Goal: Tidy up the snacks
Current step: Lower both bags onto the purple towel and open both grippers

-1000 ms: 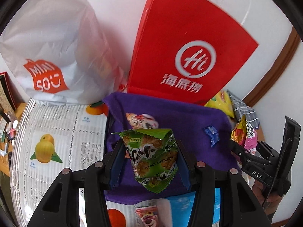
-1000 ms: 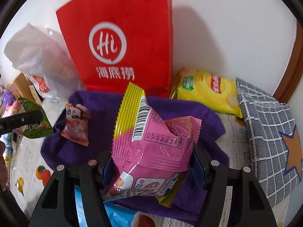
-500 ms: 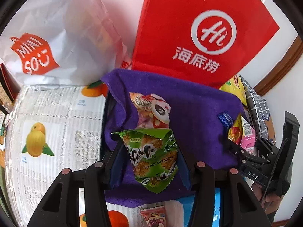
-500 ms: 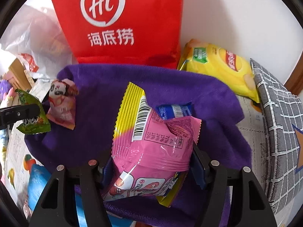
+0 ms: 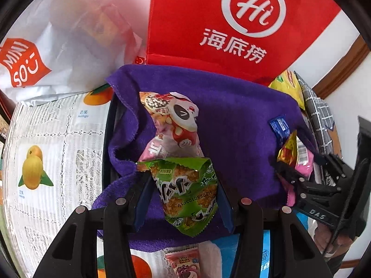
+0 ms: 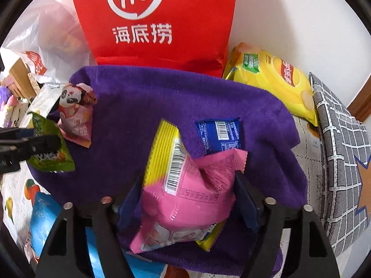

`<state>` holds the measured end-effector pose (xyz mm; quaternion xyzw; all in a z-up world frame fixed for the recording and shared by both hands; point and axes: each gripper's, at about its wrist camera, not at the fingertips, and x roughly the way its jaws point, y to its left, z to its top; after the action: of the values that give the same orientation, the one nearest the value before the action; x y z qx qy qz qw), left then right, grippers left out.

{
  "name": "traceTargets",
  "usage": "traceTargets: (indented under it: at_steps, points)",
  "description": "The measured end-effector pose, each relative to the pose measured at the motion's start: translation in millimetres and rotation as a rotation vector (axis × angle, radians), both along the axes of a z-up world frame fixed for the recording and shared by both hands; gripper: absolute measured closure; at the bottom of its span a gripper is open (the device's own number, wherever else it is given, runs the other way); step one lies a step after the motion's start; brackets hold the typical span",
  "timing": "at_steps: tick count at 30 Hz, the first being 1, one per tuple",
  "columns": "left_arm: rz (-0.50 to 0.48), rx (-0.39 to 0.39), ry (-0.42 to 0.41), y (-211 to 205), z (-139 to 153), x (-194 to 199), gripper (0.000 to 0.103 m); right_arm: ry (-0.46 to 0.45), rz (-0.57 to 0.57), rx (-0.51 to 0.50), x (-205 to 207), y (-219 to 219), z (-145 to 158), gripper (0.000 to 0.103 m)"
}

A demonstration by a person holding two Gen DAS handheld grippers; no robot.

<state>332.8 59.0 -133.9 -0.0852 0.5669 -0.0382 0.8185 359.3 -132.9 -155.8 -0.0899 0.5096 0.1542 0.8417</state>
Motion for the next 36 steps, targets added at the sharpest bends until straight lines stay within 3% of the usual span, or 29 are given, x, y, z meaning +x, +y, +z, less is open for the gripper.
traceTargets:
  at_steps: [5,12,21,29,33,36]
  points:
    - [-0.021,0.006,0.013,-8,-2,-1,0.053,-0.028,-0.001,0.003,-1,0,12,0.021]
    - [-0.02,0.008,-0.047,-11,12,-5,0.041,-0.084,0.004,0.0,-9,-3,38,0.021]
    - [-0.018,-0.01,-0.116,-2,38,-18,0.041,-0.136,0.031,0.045,-23,5,64,0.021]
    - [-0.016,-0.025,-0.216,3,68,-35,0.041,-0.223,-0.017,-0.006,-43,9,87,0.018]
    - [-0.015,-0.029,-0.25,4,79,-42,0.043,-0.229,-0.03,0.095,-59,1,94,0.018]
    - [-0.023,-0.055,-0.263,0,86,-46,0.043,-0.21,-0.027,0.095,-71,-1,94,0.018]
